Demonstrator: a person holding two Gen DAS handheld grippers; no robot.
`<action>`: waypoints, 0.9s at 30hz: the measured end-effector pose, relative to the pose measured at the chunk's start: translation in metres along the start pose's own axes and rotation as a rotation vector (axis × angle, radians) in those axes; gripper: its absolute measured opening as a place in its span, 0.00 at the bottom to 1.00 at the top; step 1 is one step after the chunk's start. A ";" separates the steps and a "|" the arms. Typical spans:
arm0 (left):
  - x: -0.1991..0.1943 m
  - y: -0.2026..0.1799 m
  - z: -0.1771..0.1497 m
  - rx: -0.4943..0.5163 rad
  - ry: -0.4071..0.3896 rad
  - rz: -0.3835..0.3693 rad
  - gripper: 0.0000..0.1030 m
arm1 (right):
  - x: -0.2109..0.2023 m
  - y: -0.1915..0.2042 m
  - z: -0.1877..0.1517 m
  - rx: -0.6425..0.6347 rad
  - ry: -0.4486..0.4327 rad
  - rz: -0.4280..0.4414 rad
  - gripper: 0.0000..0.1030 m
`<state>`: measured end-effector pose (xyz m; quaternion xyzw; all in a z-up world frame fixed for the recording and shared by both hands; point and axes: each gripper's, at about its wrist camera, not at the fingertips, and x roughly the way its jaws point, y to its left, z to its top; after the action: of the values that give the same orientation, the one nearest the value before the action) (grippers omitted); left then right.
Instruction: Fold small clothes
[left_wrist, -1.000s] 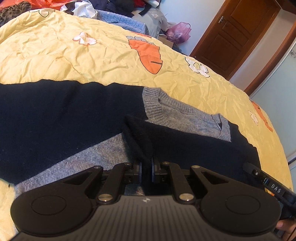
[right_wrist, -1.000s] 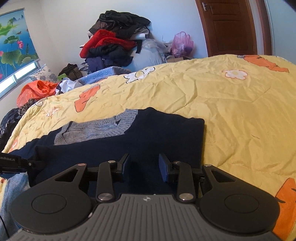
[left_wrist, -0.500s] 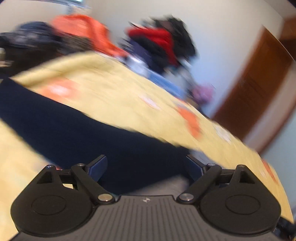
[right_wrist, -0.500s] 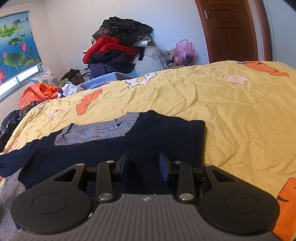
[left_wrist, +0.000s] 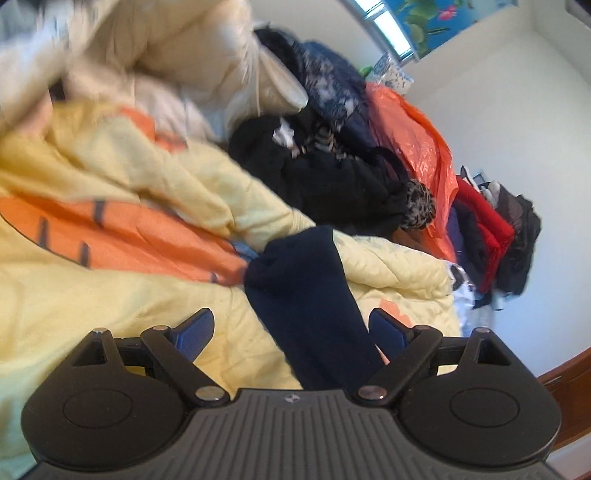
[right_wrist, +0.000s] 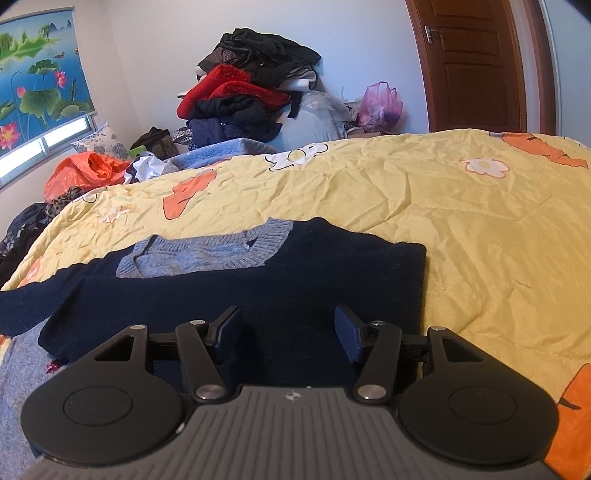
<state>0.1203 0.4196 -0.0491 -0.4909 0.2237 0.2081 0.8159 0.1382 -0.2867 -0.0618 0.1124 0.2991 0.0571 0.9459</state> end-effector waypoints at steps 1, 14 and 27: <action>0.005 0.004 0.001 -0.027 0.019 -0.028 0.89 | 0.000 0.000 0.000 0.001 0.000 0.001 0.57; 0.040 0.023 0.013 -0.043 0.074 -0.005 0.39 | 0.001 0.002 0.000 0.002 0.001 0.017 0.62; 0.025 -0.043 -0.005 0.270 -0.041 0.137 0.03 | 0.000 -0.002 0.001 0.025 -0.004 0.035 0.63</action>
<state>0.1640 0.3992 -0.0350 -0.3558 0.2659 0.2414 0.8628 0.1387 -0.2890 -0.0621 0.1296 0.2960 0.0697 0.9438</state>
